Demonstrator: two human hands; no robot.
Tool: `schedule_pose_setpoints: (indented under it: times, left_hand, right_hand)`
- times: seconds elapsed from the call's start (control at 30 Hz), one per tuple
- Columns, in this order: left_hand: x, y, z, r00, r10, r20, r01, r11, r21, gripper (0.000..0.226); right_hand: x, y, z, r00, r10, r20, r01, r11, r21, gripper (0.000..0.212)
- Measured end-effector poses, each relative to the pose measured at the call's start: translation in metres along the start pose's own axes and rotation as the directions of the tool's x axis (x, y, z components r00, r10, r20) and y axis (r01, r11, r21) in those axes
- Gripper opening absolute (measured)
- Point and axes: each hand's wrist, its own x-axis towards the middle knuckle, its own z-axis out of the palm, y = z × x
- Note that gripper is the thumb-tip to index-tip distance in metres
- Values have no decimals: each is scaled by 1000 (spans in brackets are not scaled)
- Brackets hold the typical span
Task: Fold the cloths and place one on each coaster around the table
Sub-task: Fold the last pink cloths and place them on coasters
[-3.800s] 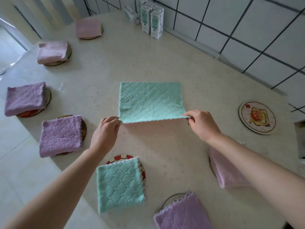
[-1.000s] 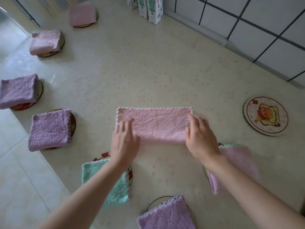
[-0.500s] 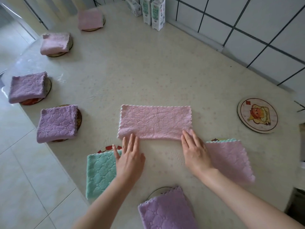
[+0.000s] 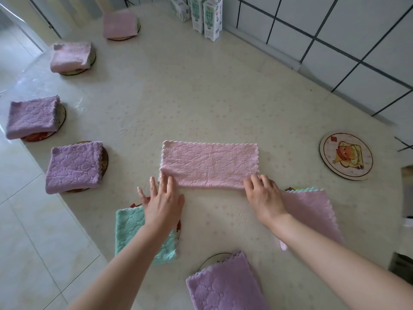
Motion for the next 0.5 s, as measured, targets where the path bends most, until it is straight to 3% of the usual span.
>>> schedule_pose_setpoints:
  times: [0.1,0.2,0.33,0.5]
  left_hand:
    - [5,6,-5,1000,-4,-26,3,999,-32,67]
    - [0,17,-1,988,122,-95,-125,992,-26,73]
    - [-8,32,15,951,292,-105,-297,954,-41,73]
    - [-1,26,25,921,369,-127,-376,926,-42,65]
  right_hand:
    - [10,4,0,1000,-19,-10,19,999,-26,22]
    - [11,8,-7,999,-34,-42,33,999,-15,27]
    - [-2,2,-30,989,-72,-129,88,989,120,21]
    - [-31,-19,-53,993,-111,-30,114,933,342,21]
